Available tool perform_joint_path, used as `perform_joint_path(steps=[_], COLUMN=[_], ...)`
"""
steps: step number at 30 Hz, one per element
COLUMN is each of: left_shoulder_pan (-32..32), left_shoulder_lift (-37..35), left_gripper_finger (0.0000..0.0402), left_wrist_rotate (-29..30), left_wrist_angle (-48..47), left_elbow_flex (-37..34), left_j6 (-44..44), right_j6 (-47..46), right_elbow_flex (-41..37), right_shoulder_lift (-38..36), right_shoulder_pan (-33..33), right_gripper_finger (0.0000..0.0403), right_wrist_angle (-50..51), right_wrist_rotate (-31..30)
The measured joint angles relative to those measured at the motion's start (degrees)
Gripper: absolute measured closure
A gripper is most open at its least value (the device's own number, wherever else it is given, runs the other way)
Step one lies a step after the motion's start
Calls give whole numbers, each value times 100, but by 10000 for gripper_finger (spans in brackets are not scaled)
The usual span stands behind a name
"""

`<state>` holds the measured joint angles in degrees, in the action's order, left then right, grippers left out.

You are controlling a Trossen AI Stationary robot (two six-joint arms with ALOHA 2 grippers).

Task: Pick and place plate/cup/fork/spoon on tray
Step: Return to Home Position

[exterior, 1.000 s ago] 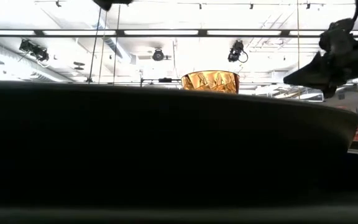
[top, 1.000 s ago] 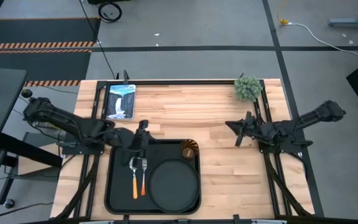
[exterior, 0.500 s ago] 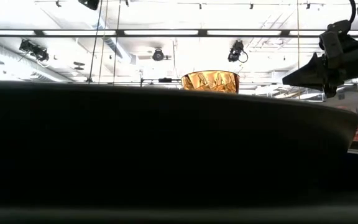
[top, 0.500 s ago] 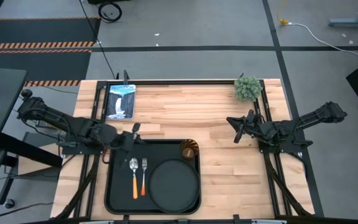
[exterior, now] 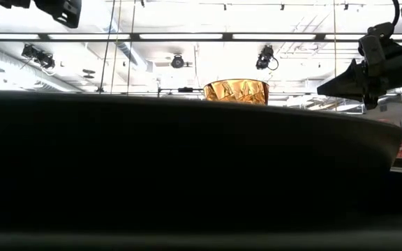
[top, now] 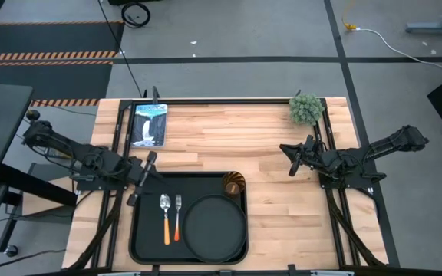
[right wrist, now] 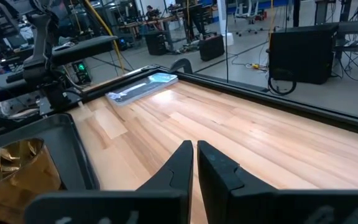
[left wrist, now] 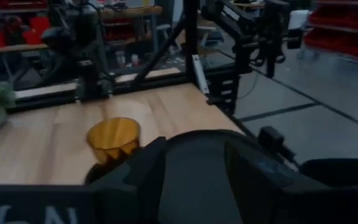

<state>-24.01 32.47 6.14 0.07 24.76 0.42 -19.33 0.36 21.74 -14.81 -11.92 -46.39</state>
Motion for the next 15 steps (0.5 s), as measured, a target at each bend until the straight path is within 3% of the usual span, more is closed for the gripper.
perform_joint_path(steps=[10,15], left_shoulder_pan=[243,414], left_shoulder_lift=[-148,-136], left_gripper_finger=[230,230], left_wrist_rotate=[246,-231], left_wrist_angle=[-233,-237], left_elbow_flex=[-14,-14], left_j6=[628,630], right_j6=[-2,-2], right_elbow_flex=[0,0], right_shoulder_lift=[0,0], right_shoulder_pan=[0,0], right_gripper_finger=[375,375], right_wrist_angle=[-2,-2], right_wrist_rotate=[0,0])
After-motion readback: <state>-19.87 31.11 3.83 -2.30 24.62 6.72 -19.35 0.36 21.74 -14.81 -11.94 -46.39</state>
